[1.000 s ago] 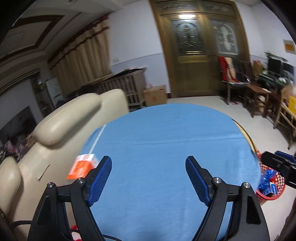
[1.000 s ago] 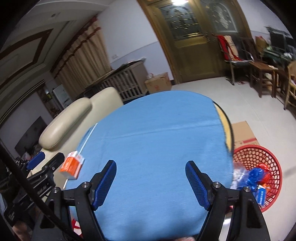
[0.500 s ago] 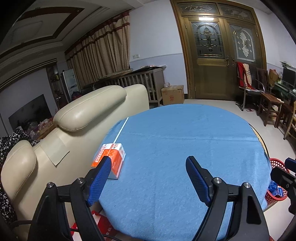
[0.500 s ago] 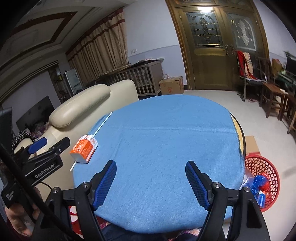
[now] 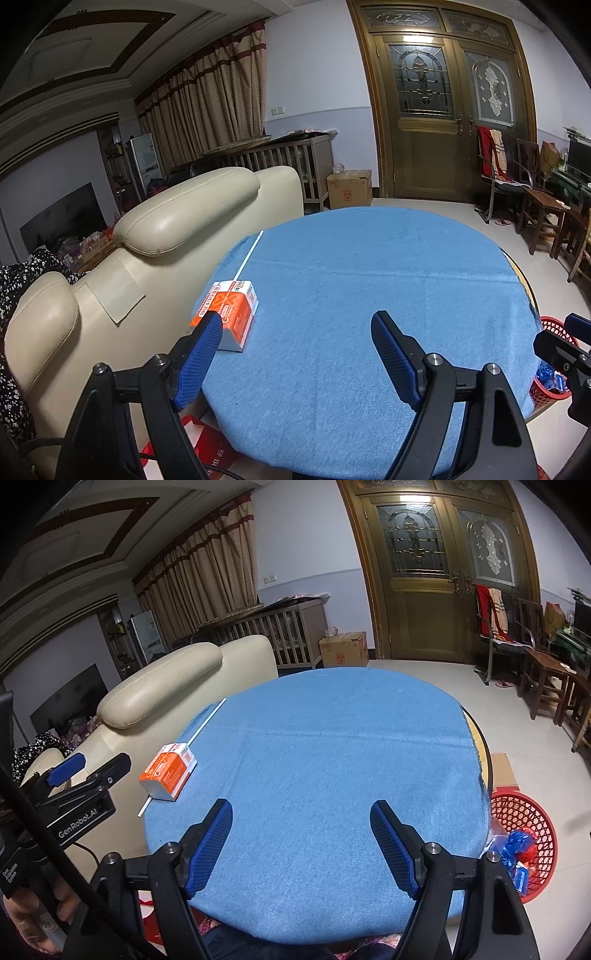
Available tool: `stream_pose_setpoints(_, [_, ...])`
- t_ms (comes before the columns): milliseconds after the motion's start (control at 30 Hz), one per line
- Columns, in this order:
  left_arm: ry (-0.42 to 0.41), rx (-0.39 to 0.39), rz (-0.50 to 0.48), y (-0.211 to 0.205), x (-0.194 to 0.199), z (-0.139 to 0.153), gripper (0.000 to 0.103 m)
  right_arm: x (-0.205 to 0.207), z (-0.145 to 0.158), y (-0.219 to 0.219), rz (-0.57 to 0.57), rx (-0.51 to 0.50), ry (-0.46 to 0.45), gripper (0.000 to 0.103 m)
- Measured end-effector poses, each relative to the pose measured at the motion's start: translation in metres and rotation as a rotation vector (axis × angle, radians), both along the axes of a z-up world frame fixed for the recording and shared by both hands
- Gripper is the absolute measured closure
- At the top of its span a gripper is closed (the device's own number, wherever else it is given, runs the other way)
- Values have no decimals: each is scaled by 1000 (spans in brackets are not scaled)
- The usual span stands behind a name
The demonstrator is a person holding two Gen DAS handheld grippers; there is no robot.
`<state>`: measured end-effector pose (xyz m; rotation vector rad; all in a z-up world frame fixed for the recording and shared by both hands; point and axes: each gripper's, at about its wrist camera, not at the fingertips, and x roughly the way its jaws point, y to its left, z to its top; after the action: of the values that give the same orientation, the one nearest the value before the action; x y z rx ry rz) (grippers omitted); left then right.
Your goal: Collect trash
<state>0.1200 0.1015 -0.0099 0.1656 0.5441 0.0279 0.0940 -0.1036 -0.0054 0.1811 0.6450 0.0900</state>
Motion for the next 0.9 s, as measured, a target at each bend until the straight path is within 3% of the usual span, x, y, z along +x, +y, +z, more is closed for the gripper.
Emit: stream_pose_setpoints(900, [18, -7, 1, 5, 0, -2, 20, 4, -3, 4, 2, 3, 15, 23])
